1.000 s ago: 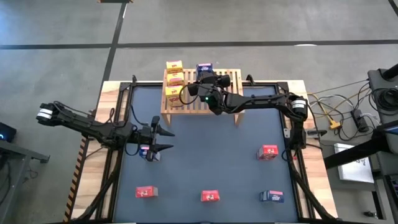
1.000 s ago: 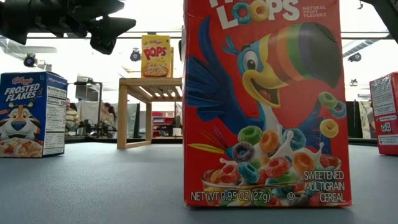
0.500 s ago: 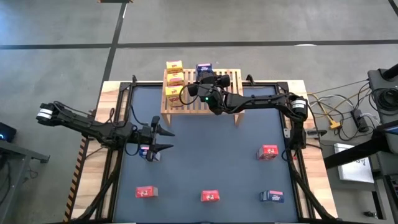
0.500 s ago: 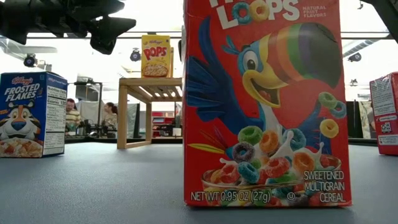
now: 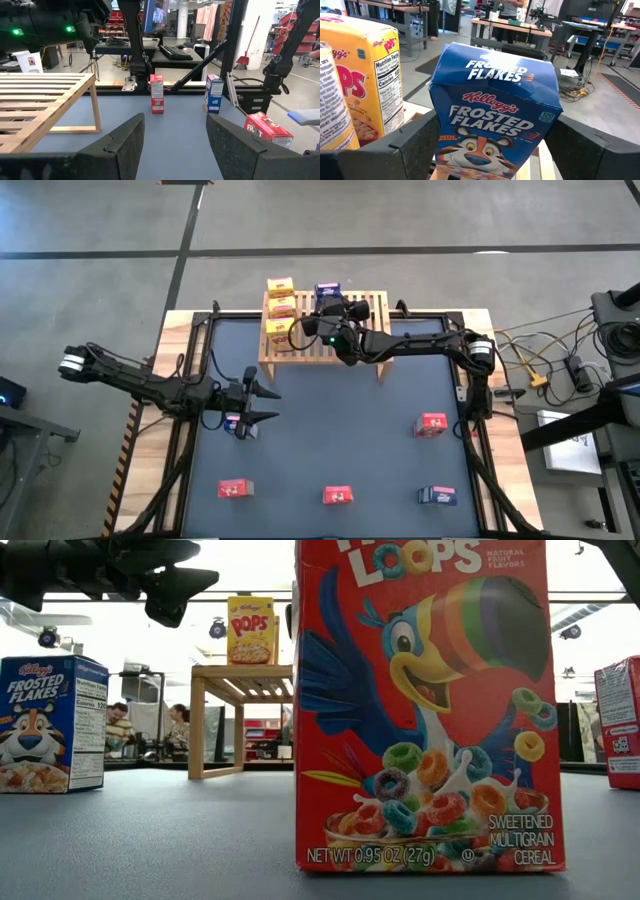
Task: Stack cereal on shelf
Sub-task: Put the top right blue cereal box on the shelf
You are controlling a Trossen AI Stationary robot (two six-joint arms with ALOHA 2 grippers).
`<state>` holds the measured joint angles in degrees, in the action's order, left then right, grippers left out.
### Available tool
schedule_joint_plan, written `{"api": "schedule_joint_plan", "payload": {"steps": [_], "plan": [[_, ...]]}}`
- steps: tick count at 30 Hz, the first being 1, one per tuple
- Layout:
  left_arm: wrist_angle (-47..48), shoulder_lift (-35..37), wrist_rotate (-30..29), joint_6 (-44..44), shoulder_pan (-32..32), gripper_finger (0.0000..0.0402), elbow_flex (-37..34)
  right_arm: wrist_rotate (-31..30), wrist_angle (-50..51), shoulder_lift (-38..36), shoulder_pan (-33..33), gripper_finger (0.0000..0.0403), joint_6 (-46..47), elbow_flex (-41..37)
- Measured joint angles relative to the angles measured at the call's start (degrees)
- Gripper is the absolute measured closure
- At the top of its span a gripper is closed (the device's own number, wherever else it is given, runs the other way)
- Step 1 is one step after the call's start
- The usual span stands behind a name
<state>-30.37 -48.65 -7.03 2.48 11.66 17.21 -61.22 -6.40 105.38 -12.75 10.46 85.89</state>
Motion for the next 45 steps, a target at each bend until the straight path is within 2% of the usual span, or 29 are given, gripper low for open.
{"api": "schedule_joint_plan", "payload": {"steps": [12, 22, 45], "plan": [[0.0, 0.0, -0.1, 0.6, 0.0, 0.0205, 0.0, -0.1, 0.1, 0.0, 0.0, 0.0082, 0.0, 0.0], [0.0, 0.0, -0.1, 0.6, 0.0, 0.0205, 0.0, 0.6, 0.6, 0.0, 0.0, 0.0041, -0.6, -0.1], [0.0, 0.0, -0.1, 0.6, 0.0, 0.0205, 0.0, 1.7, 0.2, 0.0, 0.0, 0.0039, -0.6, -0.1]]}}
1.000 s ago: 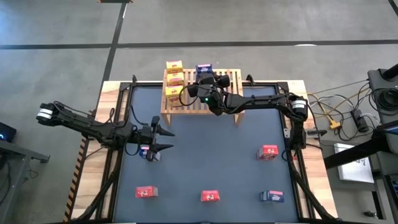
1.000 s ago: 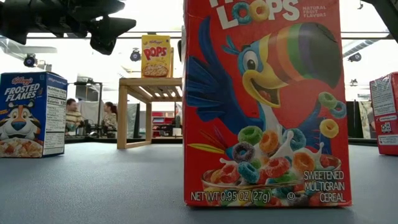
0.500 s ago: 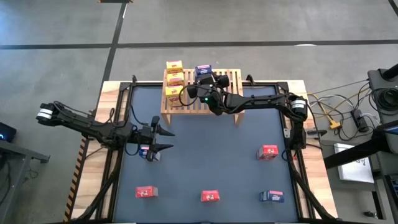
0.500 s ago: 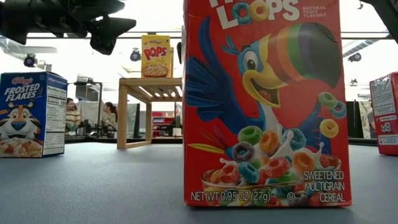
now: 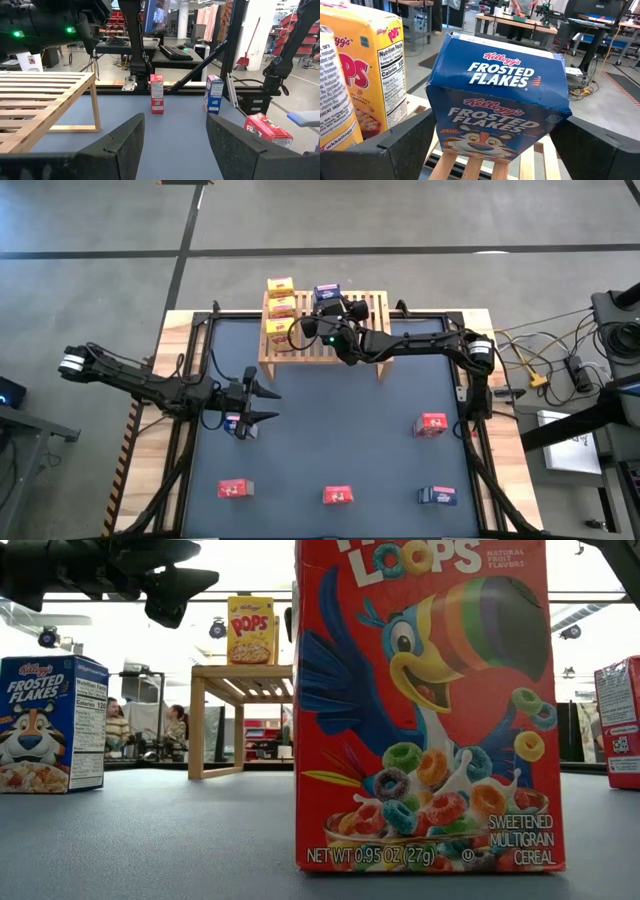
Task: Stack cereal on shelf
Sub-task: Put the top right blue cereal box on the shelf
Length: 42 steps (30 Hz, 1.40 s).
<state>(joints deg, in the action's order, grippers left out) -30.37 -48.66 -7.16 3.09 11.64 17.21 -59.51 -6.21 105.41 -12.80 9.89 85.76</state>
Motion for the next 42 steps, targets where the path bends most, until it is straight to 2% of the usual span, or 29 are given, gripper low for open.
{"api": "schedule_joint_plan", "payload": {"steps": [15, 26, 33, 42], "plan": [[0.0, 0.0, 0.0, 0.0, 0.0, 0.0205, 0.0, 0.0, 0.0, 0.0, 0.0, 0.0040, 0.0, 0.0], [0.0, 0.0, 0.0, 0.0, 0.0, 0.0205, 0.0, -0.1, 0.0, 0.0, 0.0, 0.0106, 0.1, 0.0], [0.0, 0.0, 0.0, 0.0, 0.0, 0.0205, 0.0, -0.4, 0.5, -1.3, 0.9, 0.0110, -1.5, 0.1], [0.0, 0.0, 0.0, 0.0, 0.0, 0.0205, 0.0, -0.5, 9.4, -5.8, 1.1, 0.0110, 5.7, 0.1]]}}
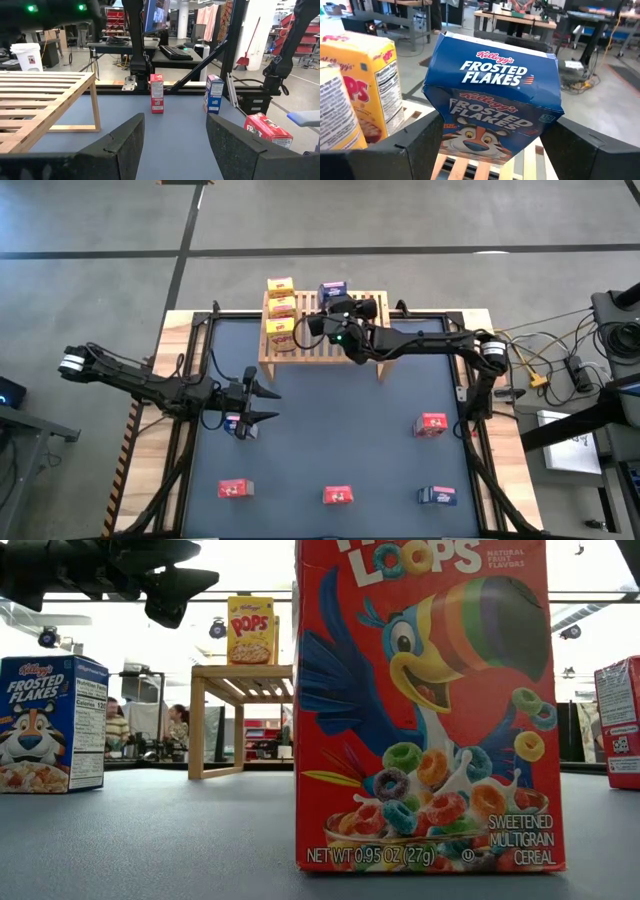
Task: Stack cereal on shelf
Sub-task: Put the top right blue cereal box on the shelf
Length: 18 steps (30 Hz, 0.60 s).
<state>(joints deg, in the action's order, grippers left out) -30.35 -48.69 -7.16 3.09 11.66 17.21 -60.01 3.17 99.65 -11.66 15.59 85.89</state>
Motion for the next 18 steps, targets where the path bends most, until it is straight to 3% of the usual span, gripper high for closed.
{"api": "schedule_joint_plan", "payload": {"steps": [5, 10, 18], "plan": [[0.0, 0.0, 0.0, 0.0, 0.0, 0.0205, 0.0, 0.5, 2.4, -0.8, 0.0, 0.0110, 1.5, 0.0], [0.0, 0.0, 0.0, 0.0, 0.0, 0.0205, 0.0, 8.0, 6.0, -0.8, -0.6, 0.0110, 5.1, 0.0], [0.0, 0.0, 0.0, 0.0, 0.0, 0.0205, 0.0, 8.5, 9.3, -1.1, -2.2, 0.0110, 8.2, 0.2]]}}
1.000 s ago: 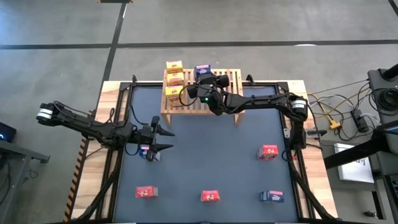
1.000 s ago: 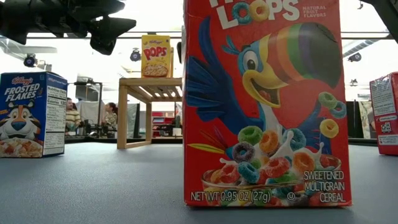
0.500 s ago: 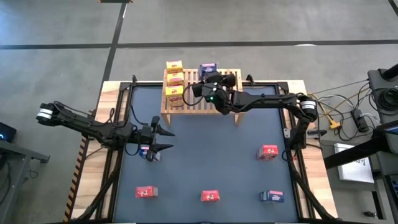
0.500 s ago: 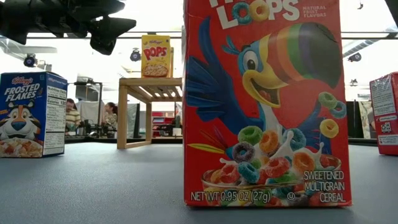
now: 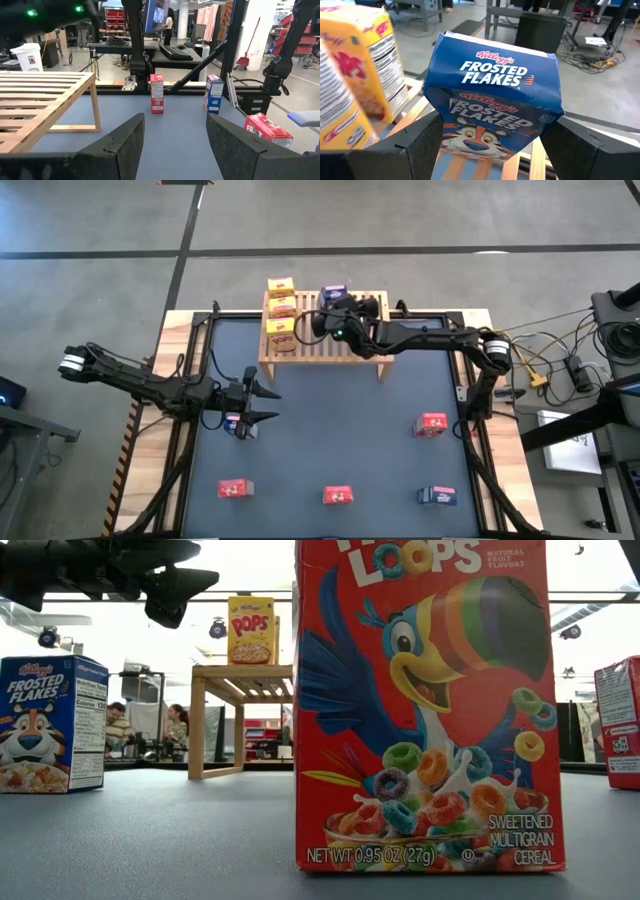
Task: Stack cereal on shelf
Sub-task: Put the top right blue cereal box on the shelf
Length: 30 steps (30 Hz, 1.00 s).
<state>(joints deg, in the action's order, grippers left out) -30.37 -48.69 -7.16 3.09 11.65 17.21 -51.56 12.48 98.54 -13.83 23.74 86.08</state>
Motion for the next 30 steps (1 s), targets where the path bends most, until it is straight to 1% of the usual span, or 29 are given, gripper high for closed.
{"api": "schedule_joint_plan", "payload": {"steps": [7, 13, 17, 30], "plan": [[0.0, 0.0, 0.0, 0.0, 0.0, 0.0205, 0.0, 1.2, 2.3, 0.0, 0.0, 0.0110, -1.8, 2.2], [0.0, 0.0, 0.0, 0.0, 0.0, 0.0205, 0.0, 4.6, 6.0, 0.0, -0.4, 0.0110, -0.5, 2.6], [0.0, 0.0, 0.0, 0.0, 0.0, 0.0205, 0.0, 4.9, 7.1, 0.0, -0.9, 0.0110, 0.5, 2.7], [0.0, 0.0, 0.0, 0.0, 0.0, 0.0205, 0.0, 5.2, 7.2, 0.0, -0.8, 0.0110, -1.4, 2.6]]}}
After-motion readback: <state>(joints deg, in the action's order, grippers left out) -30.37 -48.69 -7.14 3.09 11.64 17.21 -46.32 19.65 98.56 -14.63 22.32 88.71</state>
